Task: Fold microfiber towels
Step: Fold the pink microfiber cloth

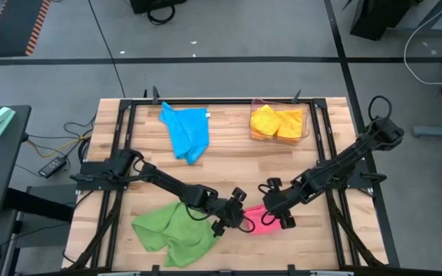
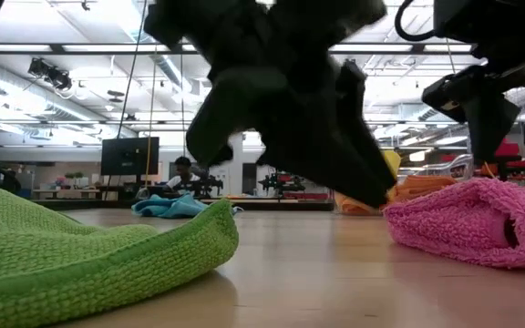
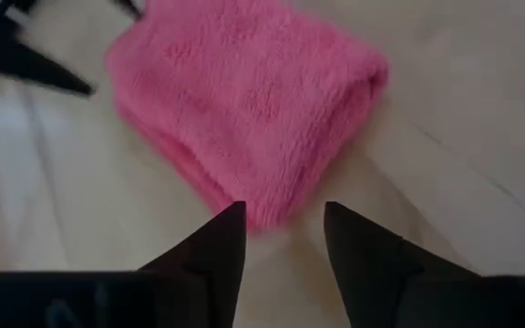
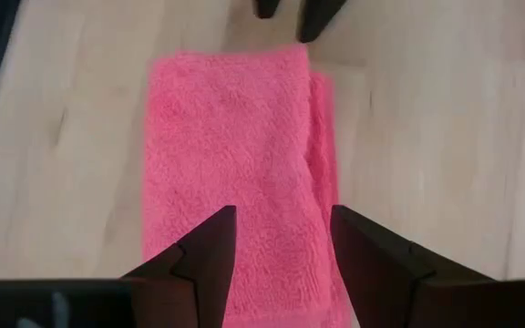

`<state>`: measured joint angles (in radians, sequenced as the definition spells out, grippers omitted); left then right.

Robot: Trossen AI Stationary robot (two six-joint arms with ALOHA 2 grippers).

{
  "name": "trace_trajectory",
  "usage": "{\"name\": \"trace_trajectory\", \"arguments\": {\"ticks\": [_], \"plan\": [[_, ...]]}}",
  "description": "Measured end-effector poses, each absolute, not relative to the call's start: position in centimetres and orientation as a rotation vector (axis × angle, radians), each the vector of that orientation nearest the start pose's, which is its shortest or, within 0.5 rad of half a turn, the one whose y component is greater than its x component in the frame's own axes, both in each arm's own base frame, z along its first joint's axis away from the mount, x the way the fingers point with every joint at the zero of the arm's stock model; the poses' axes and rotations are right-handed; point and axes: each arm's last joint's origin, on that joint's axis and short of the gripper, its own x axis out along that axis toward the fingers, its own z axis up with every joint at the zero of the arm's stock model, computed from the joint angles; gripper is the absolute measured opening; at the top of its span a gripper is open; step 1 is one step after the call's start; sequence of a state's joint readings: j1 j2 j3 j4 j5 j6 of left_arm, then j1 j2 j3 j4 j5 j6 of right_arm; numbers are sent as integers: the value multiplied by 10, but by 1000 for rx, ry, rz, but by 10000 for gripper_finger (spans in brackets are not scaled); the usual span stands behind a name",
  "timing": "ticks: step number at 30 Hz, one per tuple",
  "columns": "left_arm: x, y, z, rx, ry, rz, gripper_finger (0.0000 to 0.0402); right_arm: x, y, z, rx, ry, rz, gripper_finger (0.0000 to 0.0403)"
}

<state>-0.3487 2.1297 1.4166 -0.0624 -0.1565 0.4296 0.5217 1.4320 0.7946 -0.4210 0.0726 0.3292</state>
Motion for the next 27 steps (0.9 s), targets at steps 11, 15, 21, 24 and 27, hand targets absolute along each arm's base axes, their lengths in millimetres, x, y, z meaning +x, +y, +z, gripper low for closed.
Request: {"name": "trace_trajectory", "arguments": {"ticks": [11,15,21,24,27], "plan": [[437,-148,126,590,673,-331,144,220,128,181,-2,1131,132,188],[439,-148,119,595,671,-329,139,219,128,181,1,1142,124,188],[441,-146,116,637,658,-331,100,219,128,181,5,1139,117,188],[442,-146,120,651,634,-297,55,219,128,181,6,1139,117,188],[442,-149,129,693,599,-307,14,219,128,181,13,1140,113,188]]}}
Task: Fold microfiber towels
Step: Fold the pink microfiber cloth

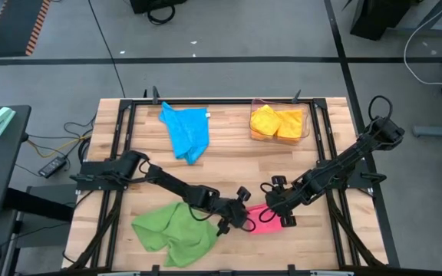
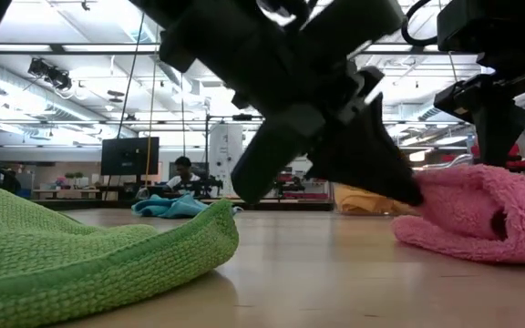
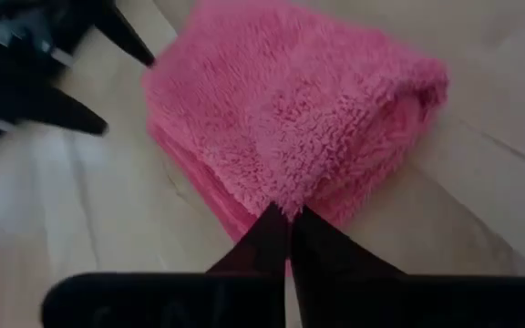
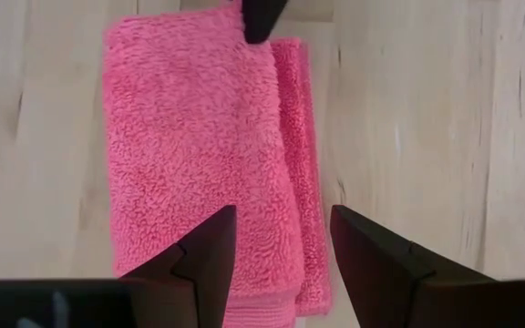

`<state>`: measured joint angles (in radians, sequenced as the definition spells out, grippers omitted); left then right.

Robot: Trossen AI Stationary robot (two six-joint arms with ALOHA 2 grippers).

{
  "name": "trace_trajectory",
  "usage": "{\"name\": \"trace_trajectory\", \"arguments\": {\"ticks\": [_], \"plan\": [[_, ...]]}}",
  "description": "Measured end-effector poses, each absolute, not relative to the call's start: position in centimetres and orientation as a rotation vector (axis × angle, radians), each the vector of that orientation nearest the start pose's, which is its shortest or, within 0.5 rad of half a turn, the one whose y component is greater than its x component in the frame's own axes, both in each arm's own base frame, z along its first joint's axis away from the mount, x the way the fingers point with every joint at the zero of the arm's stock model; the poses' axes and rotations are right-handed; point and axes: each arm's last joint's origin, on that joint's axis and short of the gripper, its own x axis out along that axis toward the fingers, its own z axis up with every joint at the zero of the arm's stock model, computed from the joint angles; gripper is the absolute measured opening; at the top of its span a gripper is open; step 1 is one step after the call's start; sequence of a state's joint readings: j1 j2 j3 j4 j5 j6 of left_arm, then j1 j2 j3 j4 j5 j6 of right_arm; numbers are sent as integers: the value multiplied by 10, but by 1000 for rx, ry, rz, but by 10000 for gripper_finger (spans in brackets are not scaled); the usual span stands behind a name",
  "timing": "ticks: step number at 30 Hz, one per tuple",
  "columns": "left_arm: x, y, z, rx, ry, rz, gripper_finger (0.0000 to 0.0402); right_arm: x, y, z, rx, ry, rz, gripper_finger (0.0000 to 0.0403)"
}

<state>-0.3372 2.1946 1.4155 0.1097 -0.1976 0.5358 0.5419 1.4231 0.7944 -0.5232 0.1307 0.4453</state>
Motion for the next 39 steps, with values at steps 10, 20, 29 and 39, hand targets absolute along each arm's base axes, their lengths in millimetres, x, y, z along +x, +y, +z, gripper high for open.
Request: {"name": "trace_trajectory", "arguments": {"ticks": [10,20,29,39], "plan": [[444,-142,137,704,584,-259,55,220,127,181,-14,1115,72,188],[446,-125,127,628,668,-221,18,221,127,182,-22,1095,56,188],[450,-120,123,547,664,-145,109,220,133,173,15,1023,48,189],[438,-121,142,575,737,-172,223,213,112,140,185,990,-41,238]]}}
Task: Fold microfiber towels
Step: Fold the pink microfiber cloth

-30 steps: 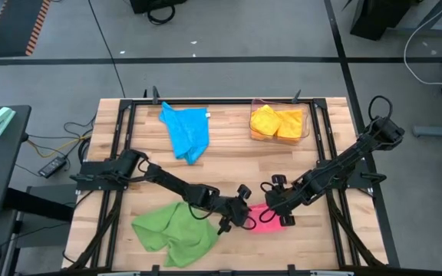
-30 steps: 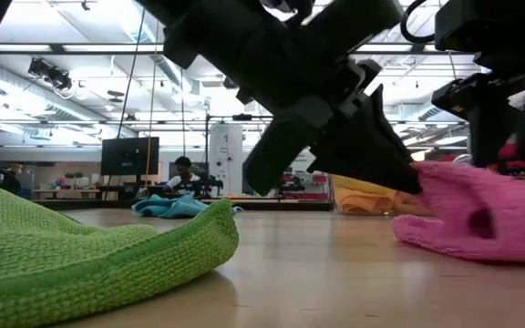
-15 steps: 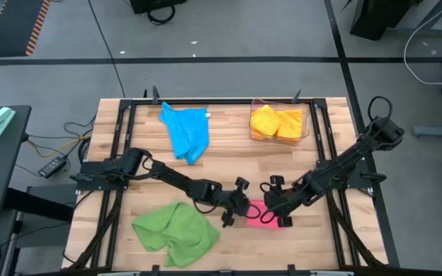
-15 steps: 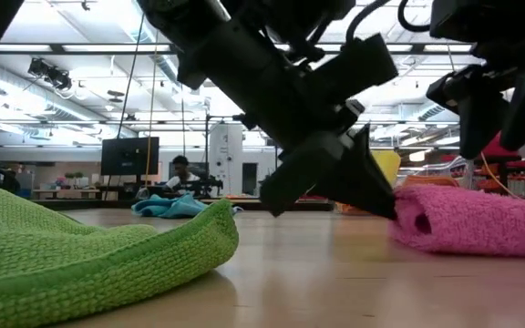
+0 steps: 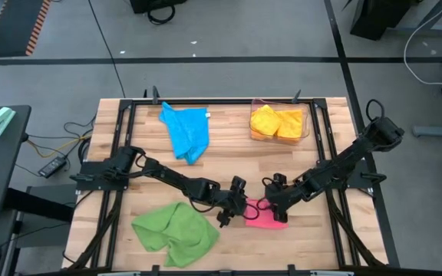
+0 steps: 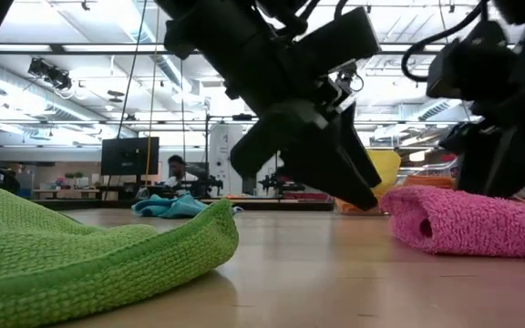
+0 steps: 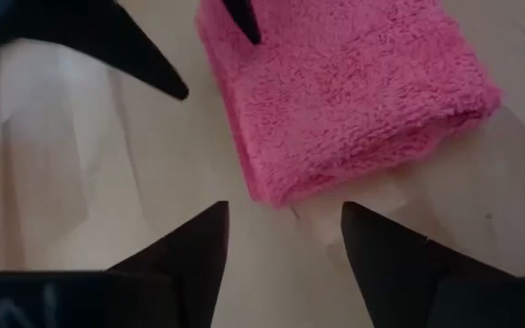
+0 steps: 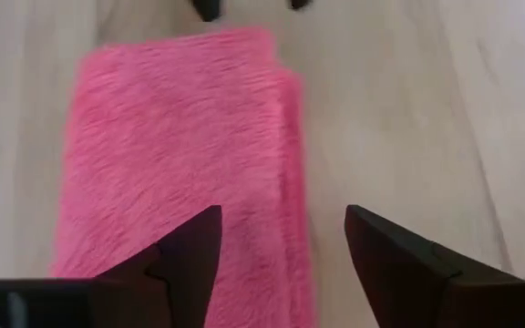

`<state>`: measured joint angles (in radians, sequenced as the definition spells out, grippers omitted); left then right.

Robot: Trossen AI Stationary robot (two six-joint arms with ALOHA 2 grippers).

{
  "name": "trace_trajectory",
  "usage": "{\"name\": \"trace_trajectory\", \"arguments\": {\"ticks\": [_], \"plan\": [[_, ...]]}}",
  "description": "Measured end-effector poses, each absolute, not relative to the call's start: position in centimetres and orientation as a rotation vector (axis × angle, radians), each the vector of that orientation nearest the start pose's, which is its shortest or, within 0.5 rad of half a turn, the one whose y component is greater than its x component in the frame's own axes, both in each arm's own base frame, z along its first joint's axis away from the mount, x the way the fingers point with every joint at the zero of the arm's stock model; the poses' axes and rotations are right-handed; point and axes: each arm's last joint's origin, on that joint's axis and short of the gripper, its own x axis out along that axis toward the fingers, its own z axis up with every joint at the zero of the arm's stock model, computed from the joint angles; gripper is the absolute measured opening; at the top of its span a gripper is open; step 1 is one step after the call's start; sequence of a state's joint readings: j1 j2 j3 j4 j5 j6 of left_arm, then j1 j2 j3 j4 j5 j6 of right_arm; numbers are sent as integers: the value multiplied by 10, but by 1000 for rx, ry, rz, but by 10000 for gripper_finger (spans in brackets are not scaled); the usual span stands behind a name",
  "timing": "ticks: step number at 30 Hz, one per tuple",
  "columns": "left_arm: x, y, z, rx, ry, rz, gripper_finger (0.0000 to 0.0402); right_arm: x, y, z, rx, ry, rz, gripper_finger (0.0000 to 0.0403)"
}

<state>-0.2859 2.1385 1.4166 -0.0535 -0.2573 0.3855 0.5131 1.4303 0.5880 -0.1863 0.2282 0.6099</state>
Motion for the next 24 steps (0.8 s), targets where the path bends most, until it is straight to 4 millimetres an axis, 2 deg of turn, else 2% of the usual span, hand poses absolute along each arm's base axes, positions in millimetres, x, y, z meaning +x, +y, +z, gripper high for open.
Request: {"name": "trace_trajectory", "arguments": {"ticks": [4,7,14,18,24], "plan": [[434,-119,149,574,763,-169,224,217,106,138,224,973,-46,263],[430,-118,148,570,808,-161,213,218,106,129,225,1015,-44,272],[421,-114,148,561,901,-145,185,229,114,108,195,1049,-25,252],[418,-113,153,545,926,-132,174,225,117,108,171,1046,-32,198],[410,-113,168,551,938,-87,166,224,119,108,181,1060,-20,56]]}}
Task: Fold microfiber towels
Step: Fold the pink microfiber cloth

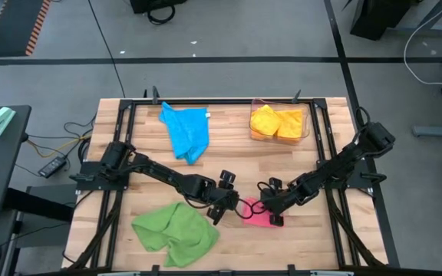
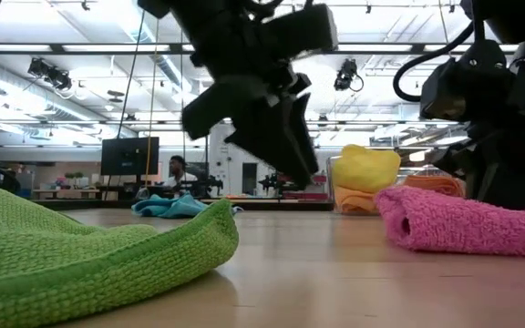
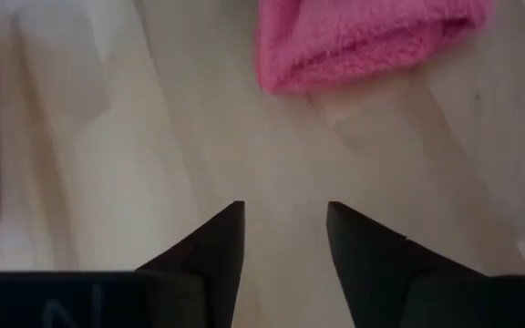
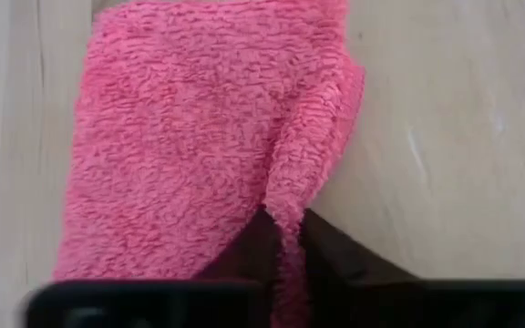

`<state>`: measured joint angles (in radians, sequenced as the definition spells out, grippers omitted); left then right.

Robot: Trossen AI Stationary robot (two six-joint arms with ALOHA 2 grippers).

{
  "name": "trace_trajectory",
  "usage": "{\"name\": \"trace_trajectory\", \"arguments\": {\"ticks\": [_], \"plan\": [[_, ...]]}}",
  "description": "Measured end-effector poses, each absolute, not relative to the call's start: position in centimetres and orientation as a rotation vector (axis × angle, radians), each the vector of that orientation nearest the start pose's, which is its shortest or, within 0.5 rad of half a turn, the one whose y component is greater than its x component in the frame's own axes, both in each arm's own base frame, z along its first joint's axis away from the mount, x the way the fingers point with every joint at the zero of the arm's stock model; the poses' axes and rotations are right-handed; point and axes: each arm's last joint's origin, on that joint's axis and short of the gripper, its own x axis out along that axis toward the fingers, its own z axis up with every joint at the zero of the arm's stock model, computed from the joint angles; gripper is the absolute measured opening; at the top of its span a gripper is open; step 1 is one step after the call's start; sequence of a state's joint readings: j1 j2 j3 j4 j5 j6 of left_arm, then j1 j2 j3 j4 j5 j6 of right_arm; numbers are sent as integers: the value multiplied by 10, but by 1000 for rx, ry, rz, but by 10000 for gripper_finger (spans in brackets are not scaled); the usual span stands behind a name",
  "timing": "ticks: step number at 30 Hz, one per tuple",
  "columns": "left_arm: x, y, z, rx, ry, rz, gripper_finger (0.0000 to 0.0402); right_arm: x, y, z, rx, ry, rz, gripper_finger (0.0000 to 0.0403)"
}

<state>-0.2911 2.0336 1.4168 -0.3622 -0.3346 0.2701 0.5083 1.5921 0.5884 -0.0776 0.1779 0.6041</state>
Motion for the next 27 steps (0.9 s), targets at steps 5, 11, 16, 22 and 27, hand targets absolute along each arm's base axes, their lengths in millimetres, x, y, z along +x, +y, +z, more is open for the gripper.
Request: {"name": "trace_trajectory", "arguments": {"ticks": [5,11,16,22,27], "plan": [[406,-113,180,523,924,-61,159,222,120,112,184,1063,-6,14],[406,-114,180,509,923,-55,151,214,113,135,157,1056,-8,12],[407,-114,181,499,909,-65,149,208,100,157,220,1000,-94,10],[415,-120,181,463,824,-111,158,209,84,167,298,949,-166,9],[417,-127,177,471,797,-124,169,209,70,153,419,994,-271,8]]}}
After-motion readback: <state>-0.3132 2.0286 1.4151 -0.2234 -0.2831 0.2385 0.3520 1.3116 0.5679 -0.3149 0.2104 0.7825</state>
